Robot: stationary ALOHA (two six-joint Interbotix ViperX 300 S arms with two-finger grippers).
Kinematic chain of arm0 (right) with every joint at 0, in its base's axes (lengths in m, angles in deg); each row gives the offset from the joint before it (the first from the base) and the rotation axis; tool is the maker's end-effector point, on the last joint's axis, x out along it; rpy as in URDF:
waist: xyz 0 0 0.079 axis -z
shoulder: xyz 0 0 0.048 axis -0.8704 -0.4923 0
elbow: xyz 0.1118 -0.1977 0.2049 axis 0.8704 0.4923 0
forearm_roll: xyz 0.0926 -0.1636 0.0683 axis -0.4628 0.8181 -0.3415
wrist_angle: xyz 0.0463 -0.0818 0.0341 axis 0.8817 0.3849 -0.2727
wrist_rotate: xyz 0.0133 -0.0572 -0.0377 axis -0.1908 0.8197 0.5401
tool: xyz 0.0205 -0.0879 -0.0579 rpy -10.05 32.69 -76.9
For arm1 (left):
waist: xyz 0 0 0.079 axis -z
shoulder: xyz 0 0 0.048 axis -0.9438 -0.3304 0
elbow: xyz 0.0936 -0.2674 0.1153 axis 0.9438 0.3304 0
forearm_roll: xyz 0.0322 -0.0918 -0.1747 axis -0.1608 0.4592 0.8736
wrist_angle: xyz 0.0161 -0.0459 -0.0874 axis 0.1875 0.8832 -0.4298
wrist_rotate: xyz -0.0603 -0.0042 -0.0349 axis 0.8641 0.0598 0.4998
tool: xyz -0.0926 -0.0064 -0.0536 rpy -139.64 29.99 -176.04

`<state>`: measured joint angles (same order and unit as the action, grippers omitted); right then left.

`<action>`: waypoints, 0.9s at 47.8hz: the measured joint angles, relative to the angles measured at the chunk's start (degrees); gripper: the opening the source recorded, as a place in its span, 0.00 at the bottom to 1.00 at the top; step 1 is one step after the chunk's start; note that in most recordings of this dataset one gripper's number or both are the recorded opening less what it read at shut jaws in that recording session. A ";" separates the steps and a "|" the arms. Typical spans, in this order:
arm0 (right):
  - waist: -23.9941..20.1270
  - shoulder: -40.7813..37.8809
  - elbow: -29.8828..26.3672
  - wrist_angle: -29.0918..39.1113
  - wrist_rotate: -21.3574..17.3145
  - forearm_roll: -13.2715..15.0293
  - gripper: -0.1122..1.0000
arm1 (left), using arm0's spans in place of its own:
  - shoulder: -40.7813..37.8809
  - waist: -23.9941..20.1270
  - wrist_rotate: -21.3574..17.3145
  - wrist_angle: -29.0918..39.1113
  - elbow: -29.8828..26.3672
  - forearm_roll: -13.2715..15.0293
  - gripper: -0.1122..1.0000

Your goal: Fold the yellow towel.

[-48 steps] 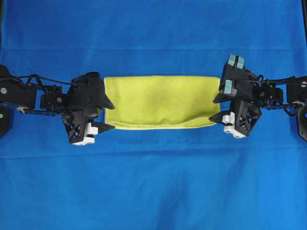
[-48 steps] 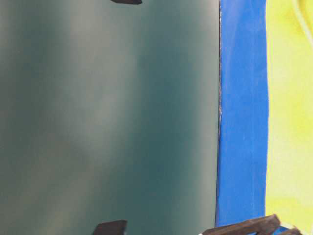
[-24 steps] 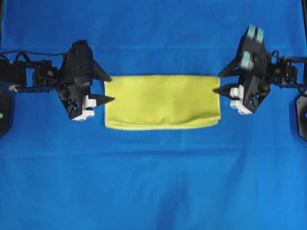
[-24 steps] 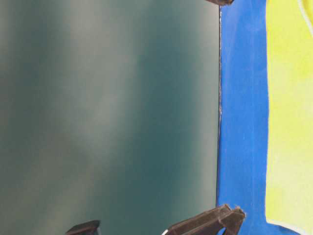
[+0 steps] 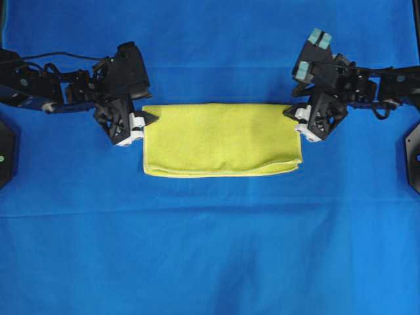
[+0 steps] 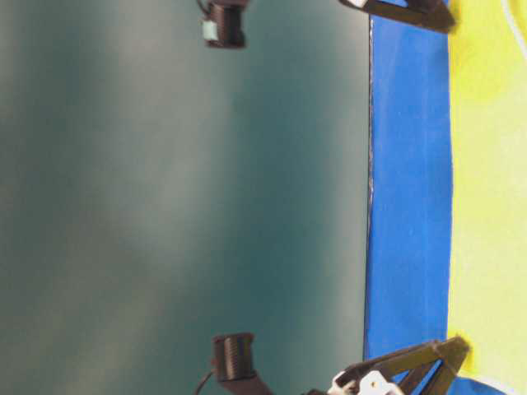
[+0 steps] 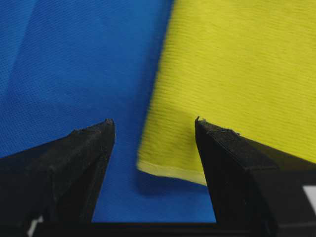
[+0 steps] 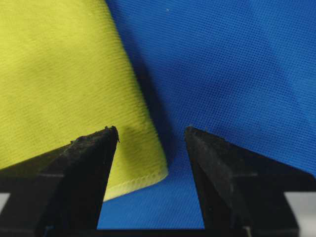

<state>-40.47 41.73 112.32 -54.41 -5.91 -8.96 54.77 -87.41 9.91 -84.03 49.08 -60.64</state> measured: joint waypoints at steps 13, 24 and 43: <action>0.97 -3.60 -0.70 -0.88 -0.09 0.00 0.63 | -3.08 -1.41 0.09 -1.32 -0.18 0.00 0.52; 0.62 -3.60 -0.79 -0.88 -0.44 0.00 0.47 | -3.34 -0.88 0.35 0.62 -0.44 0.00 0.33; -1.14 -3.60 -0.79 -0.26 -0.70 0.00 0.13 | -3.16 0.18 0.00 6.33 -2.20 0.00 0.14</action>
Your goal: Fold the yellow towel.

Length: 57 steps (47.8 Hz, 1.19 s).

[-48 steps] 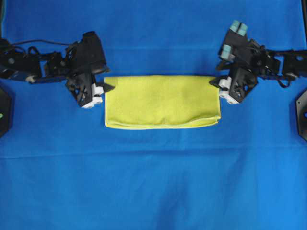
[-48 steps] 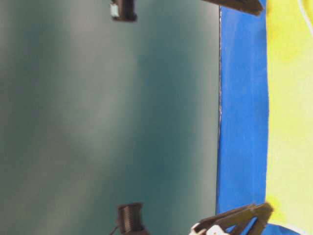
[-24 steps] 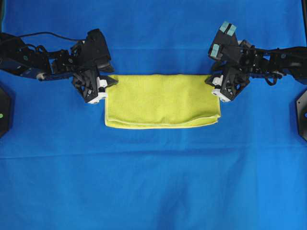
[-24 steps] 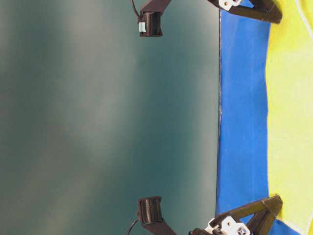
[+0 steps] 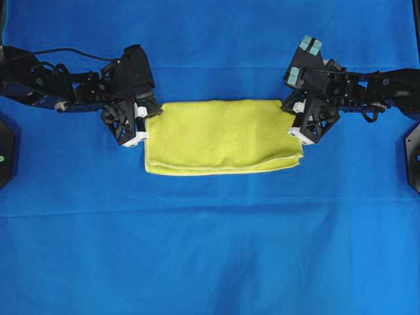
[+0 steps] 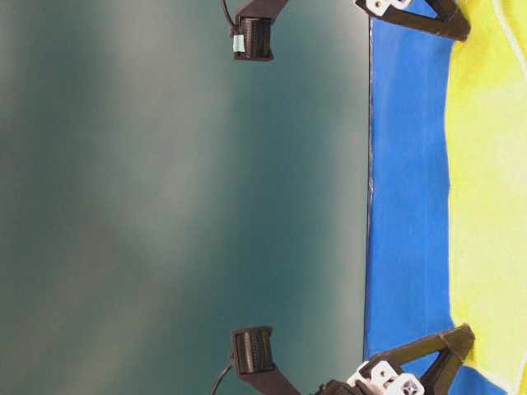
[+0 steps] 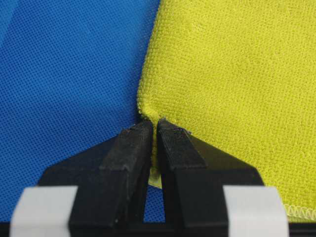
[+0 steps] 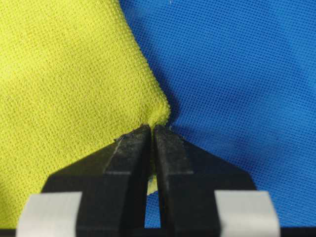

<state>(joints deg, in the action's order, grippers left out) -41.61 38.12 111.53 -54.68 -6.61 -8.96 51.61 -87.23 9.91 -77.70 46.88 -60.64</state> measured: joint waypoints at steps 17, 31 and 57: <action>-0.18 10.28 -2.55 9.58 0.09 -0.18 0.13 | 13.27 3.78 0.26 13.18 -3.34 0.00 0.14; -0.18 21.97 -4.75 17.67 -0.09 -0.09 0.13 | 21.62 7.65 1.23 17.31 -4.48 0.00 0.14; 8.35 20.65 -6.15 12.39 0.00 1.41 0.13 | 15.91 19.95 0.97 7.38 -10.11 0.00 0.14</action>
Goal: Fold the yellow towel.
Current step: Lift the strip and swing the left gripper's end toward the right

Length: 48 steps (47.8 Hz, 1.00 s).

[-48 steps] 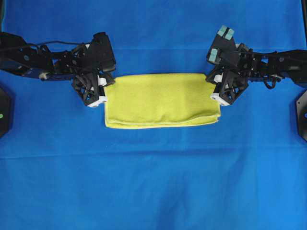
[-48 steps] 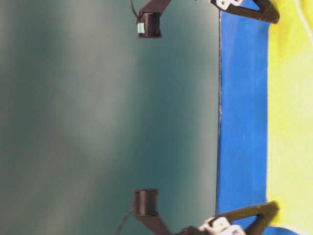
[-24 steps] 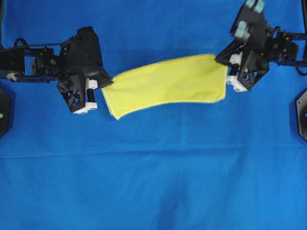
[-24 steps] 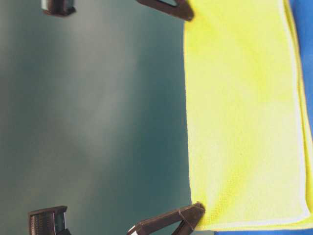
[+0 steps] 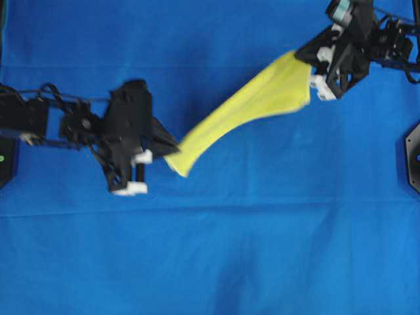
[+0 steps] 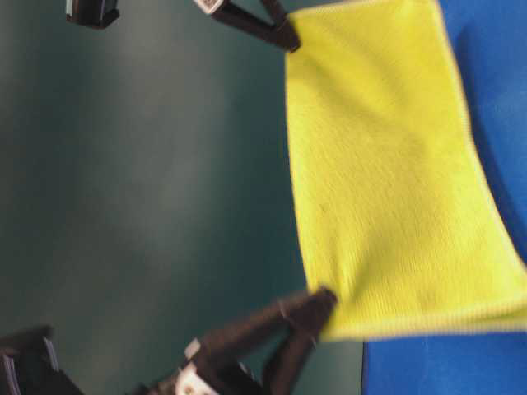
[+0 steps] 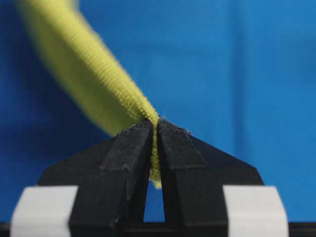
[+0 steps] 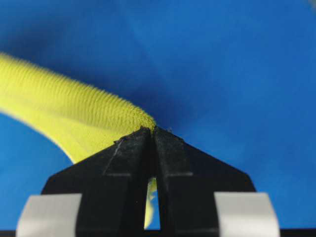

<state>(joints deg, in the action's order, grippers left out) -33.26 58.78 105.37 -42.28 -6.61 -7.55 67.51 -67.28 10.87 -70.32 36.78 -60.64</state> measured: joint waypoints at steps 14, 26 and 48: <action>2.90 -8.44 -7.73 -4.13 0.44 2.46 0.13 | -9.40 3.60 -4.04 -2.90 -11.51 0.00 0.14; 2.99 -14.24 -14.15 -5.36 0.70 3.69 0.13 | -15.64 3.87 -6.59 -2.99 -18.54 0.00 0.14; 4.92 -9.67 -8.61 -5.36 0.62 3.87 0.13 | -23.20 3.87 -8.53 -7.47 -25.58 0.18 0.14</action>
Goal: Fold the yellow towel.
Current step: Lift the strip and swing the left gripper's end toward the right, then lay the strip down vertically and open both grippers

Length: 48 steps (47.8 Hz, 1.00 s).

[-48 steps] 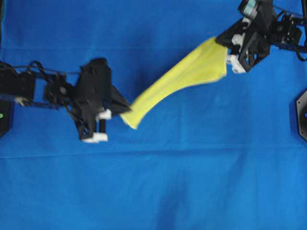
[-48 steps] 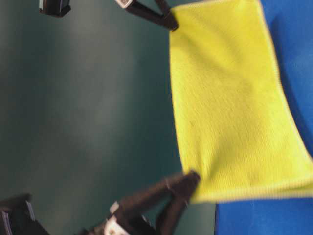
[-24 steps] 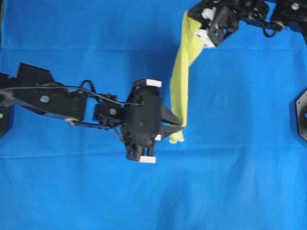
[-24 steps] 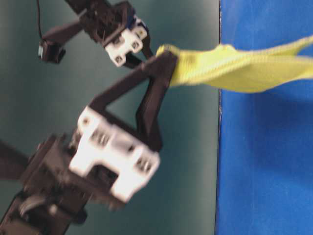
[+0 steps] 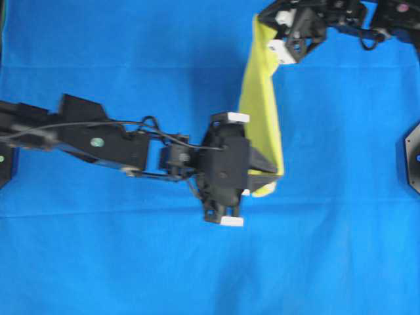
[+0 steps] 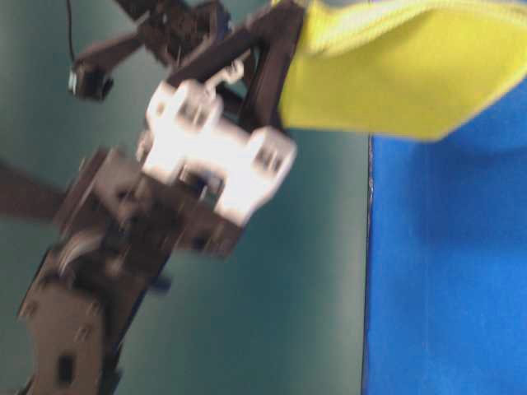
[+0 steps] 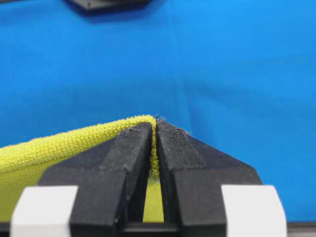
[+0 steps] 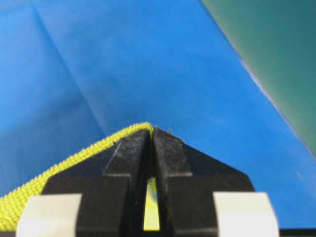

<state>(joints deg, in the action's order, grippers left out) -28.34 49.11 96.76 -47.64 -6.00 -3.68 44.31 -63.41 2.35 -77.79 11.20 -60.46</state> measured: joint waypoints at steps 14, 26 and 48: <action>2.46 8.26 7.56 1.67 0.09 0.09 0.13 | -10.46 -0.26 -1.49 -0.62 -9.58 0.00 0.14; 2.20 2.02 6.68 -1.05 0.00 0.09 0.13 | -11.25 -0.26 0.62 -1.58 -7.03 0.09 0.14; -2.64 -18.02 -6.24 -7.82 0.09 0.26 0.13 | -3.78 0.09 8.09 -5.10 12.13 0.18 0.14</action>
<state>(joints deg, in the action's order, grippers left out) -30.97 31.09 90.52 -55.47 -5.91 -3.42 40.53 -63.33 10.44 -82.89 23.33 -60.28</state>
